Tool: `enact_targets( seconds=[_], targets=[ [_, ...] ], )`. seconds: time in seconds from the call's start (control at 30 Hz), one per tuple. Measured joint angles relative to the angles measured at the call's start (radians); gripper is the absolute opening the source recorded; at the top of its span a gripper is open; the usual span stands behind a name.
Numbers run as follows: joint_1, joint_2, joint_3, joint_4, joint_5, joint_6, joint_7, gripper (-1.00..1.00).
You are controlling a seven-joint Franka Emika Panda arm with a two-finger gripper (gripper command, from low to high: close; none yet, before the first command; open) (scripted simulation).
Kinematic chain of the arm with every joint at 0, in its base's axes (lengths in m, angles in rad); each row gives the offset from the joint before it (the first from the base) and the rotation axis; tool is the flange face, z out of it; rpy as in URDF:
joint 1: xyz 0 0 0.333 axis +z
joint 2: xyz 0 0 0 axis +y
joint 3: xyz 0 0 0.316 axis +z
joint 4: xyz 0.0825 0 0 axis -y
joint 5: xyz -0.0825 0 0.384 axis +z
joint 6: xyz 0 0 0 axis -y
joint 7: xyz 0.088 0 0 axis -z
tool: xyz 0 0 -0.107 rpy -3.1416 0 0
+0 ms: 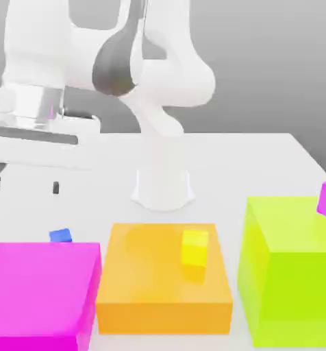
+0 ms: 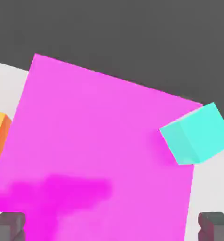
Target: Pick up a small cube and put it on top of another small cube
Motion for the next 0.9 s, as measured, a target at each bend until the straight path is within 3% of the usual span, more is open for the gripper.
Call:
enact_targets(
  seconds=[0.13,0.23,0.37,0.5,0.53,0.73,0.8,0.9],
  targets=[
    [-0.009,0.112,-0.112,-0.093,0.046,0.093,-0.207,0.0],
    [-0.005,0.207,-0.16,-0.154,0.196,0.168,-0.425,0.0],
    [-0.203,0.359,0.118,-0.139,0.53,0.276,-0.684,0.0],
    [-0.437,0.502,0.389,-0.104,0.704,0.388,-0.822,0.0],
    [-0.468,0.521,0.421,-0.101,0.71,0.404,-0.829,-1.0],
    [-0.484,0.53,0.437,-0.099,0.714,0.41,-0.833,-1.0],
    [-0.435,0.492,0.384,-0.107,0.691,0.379,-0.811,-1.0],
    [-0.325,0.394,0.241,-0.133,0.548,0.305,-0.7,-1.0]
  ],
)
